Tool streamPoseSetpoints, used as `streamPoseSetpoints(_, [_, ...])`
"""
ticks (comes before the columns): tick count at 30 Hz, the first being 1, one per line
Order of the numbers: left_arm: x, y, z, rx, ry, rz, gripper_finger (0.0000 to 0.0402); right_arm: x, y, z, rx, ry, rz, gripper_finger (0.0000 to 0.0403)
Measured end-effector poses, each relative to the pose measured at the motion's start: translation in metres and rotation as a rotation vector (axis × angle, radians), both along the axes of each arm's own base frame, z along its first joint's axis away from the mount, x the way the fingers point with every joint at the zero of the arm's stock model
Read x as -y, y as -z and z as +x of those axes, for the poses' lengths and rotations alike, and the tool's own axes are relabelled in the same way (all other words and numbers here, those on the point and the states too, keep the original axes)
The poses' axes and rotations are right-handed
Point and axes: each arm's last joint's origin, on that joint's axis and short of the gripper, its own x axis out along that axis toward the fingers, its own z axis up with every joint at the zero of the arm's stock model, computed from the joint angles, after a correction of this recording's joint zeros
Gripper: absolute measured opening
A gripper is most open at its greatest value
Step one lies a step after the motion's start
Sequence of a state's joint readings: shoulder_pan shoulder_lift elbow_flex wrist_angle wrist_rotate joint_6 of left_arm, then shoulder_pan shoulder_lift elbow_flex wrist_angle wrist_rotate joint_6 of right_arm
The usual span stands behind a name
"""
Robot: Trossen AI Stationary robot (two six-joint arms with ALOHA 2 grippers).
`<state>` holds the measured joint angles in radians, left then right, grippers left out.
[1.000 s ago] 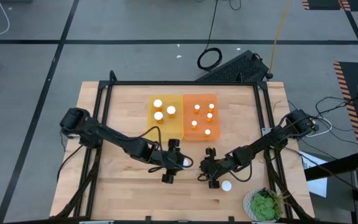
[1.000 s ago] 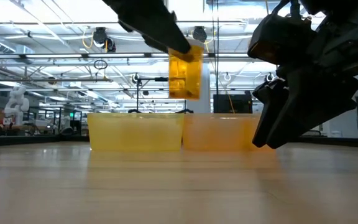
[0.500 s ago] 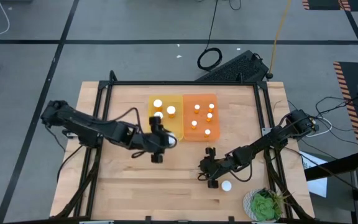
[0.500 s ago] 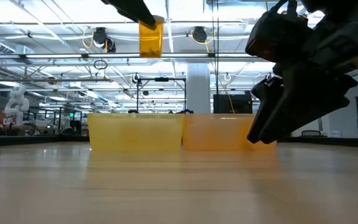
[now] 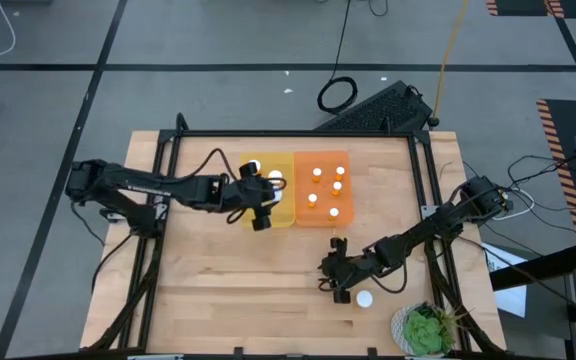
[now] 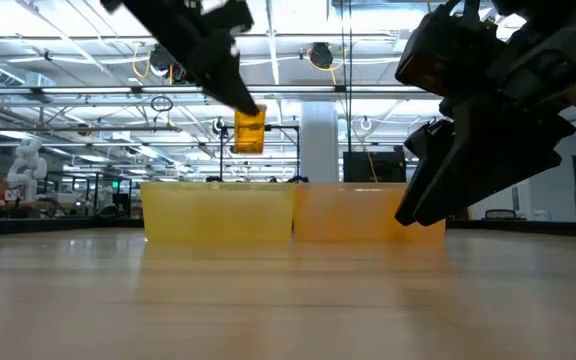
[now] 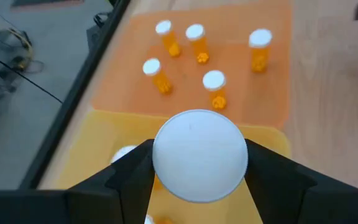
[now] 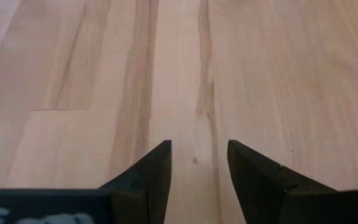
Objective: Pick and place medicine bottles into bin by pill shape (circle, oval)
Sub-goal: Put the large orange pill bottle into the yellow bin
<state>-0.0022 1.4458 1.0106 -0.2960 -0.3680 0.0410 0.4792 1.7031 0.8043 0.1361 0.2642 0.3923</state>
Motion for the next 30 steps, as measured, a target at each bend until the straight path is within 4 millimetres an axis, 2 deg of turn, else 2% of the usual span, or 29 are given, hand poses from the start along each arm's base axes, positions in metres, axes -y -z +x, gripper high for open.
streamPoseSetpoints(7, [-0.027, 0.035, -0.007, 0.047, 0.005, -0.105, 0.023, -0.002, -0.001, 0.0, 0.012, -0.013, 0.0, 0.0148])
streamPoseSetpoints(11, [-0.037, 0.045, -0.011, 0.09, 0.004, -0.137, 0.023, -0.002, -0.001, 0.0, 0.012, -0.015, -0.003, 0.0148])
streamPoseSetpoints(21, [-0.048, 0.074, -0.024, 0.091, -0.018, -0.207, 0.023, -0.003, -0.001, 0.0, 0.017, -0.017, -0.003, 0.0148])
streamPoseSetpoints(30, [-0.049, 0.085, -0.017, 0.103, -0.005, -0.206, 0.023, -0.002, -0.001, 0.0, 0.027, -0.002, -0.023, 0.0148])
